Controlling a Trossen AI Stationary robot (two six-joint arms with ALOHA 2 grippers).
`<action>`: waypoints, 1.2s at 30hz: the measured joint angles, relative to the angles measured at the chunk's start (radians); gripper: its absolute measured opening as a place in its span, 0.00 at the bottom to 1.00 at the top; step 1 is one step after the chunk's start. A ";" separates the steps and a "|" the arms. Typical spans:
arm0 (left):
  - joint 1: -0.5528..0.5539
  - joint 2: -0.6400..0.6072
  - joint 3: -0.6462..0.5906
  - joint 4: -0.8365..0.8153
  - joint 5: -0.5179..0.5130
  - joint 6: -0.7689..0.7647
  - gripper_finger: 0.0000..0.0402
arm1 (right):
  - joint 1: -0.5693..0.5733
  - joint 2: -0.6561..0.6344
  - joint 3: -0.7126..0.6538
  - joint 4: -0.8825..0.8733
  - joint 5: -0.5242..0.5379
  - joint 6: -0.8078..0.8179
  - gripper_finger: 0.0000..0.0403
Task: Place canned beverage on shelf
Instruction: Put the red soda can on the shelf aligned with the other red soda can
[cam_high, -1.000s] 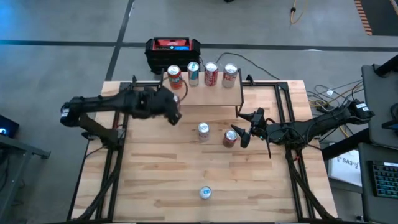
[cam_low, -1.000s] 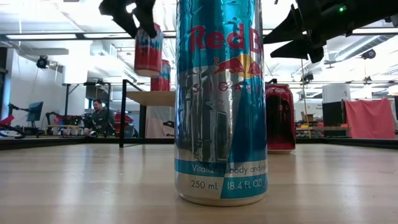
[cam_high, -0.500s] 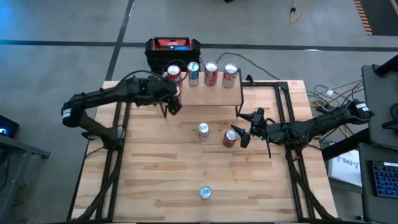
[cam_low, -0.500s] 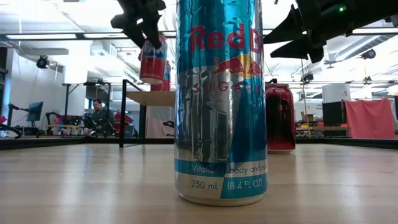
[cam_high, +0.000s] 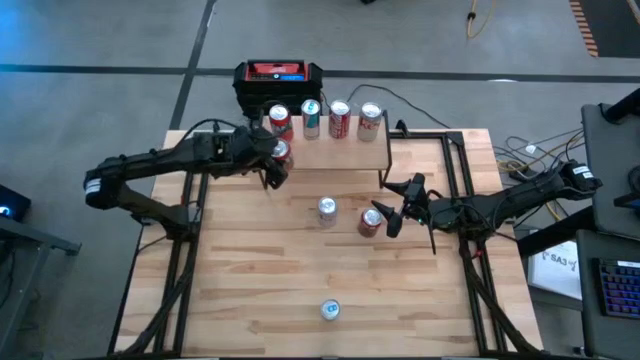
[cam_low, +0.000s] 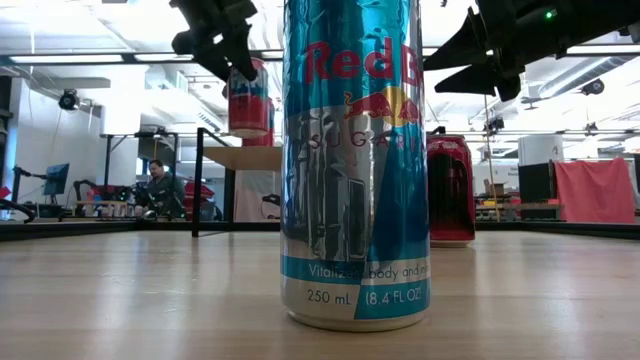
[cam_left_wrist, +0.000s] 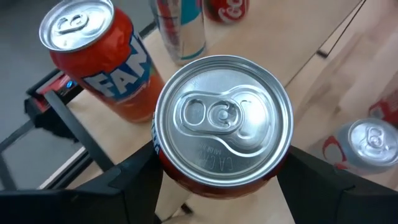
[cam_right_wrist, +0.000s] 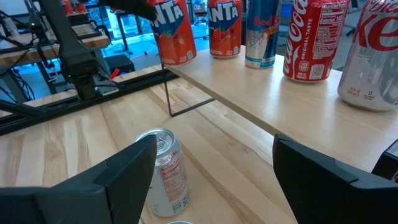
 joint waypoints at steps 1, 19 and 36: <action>0.000 -0.018 -0.024 0.031 -0.001 0.002 0.64 | 0.000 0.000 0.000 0.000 0.000 0.000 0.74; 0.061 -0.062 -0.045 0.075 0.036 0.081 0.64 | 0.000 0.000 0.000 0.000 0.000 0.000 0.74; 0.095 0.137 0.191 -0.164 0.073 0.097 0.64 | 0.000 0.000 0.000 0.000 0.000 0.000 0.74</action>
